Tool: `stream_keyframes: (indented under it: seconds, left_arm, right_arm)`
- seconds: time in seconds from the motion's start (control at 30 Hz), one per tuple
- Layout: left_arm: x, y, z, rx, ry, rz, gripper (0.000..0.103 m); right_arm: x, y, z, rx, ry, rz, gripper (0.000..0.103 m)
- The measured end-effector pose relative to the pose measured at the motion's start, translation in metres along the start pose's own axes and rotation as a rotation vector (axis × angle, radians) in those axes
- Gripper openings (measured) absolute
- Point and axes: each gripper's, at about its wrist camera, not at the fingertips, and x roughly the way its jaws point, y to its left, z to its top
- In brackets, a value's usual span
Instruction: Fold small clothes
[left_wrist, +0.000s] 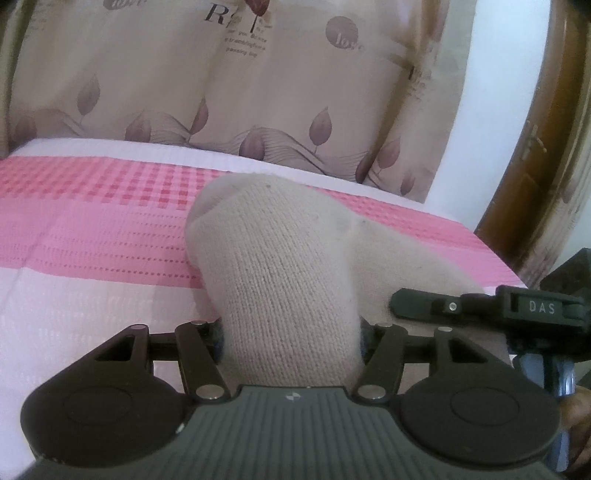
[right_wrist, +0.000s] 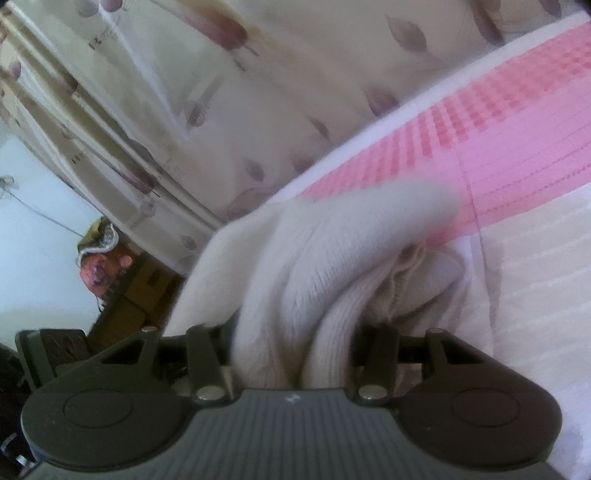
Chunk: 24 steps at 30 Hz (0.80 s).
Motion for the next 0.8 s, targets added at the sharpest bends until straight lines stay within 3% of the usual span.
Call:
stream_keyframes:
  seconds: [0.2,0.43,0.7,0.8]
  left_arm:
    - [0.008,0.007,-0.006,-0.016,0.008,0.030,0.072]
    - [0.003,0.006,-0.013,0.048,-0.039,0.128,0.103]
    - [-0.002,0.008,-0.020,0.039,-0.065,0.140,0.103]
    - [-0.007,-0.005,-0.020,0.097,-0.104,0.194,0.103]
  right_arm:
    - [0.002,0.003,-0.003,-0.083,0.006,-0.072,0.054]
    - [0.000,0.009,-0.010,-0.184,-0.002,-0.164,0.064]
    - [-0.001,0.015,-0.028,-0.314,-0.003,-0.303,0.089]
    - [-0.005,0.014,-0.027,-0.296,-0.013,-0.298,0.089]
